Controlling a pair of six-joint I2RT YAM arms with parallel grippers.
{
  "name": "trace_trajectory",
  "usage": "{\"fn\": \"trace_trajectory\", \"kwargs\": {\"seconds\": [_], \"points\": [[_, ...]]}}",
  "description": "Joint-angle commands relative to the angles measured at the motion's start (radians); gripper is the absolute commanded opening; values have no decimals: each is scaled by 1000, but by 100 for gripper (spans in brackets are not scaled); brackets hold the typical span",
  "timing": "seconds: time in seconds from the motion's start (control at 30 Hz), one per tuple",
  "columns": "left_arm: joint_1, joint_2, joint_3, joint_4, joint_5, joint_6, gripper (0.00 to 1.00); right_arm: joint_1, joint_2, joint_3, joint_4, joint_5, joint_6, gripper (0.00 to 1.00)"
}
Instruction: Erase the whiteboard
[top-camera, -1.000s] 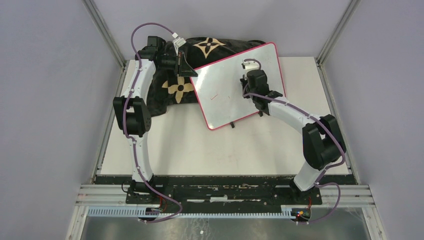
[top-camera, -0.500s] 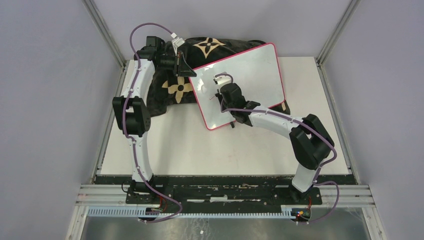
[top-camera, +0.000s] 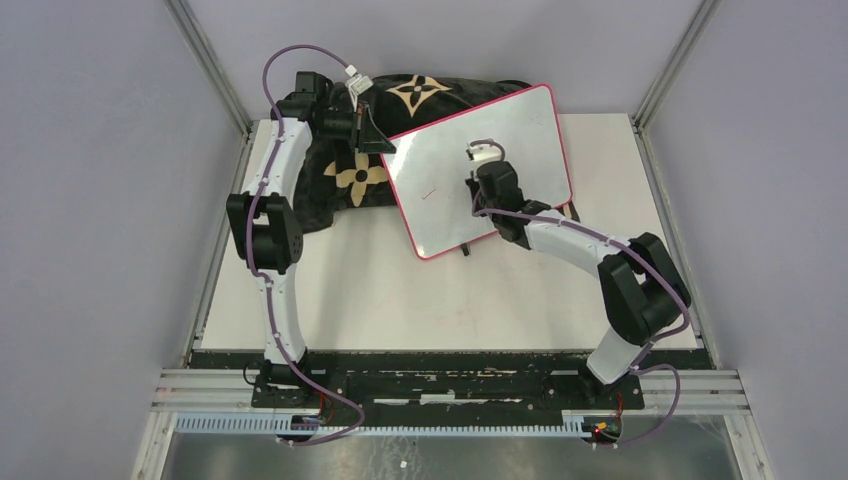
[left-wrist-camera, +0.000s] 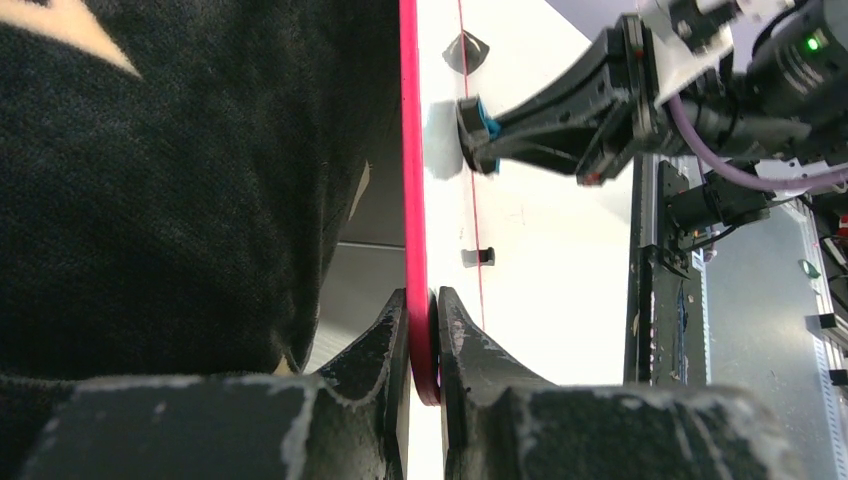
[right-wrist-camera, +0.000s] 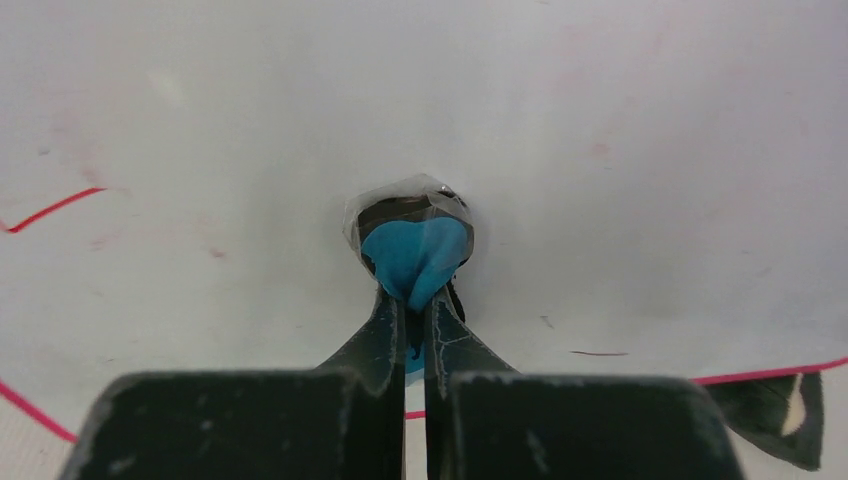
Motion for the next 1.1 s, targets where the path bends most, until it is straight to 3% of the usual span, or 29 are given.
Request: {"fn": "trace_trajectory", "kwargs": {"seconds": [0.0, 0.17, 0.7, 0.9, 1.07], "points": [[-23, -20, 27, -36, 21, 76, 3, -94, -32, -40, 8, 63, 17, 1], [-22, -20, 27, -36, 23, 76, 3, -89, -40, -30, 18, -11, 50, 1], [-31, -26, 10, -36, 22, 77, 3, 212, 159, 291, -47, -34, 16, 1], [-32, -25, 11, -36, 21, 77, 3, 229, 183, 318, -53, -31, -4, 1], [-31, -25, 12, -36, 19, 79, 3, 210, 169, 304, -77, 76, -45, 1]]}}
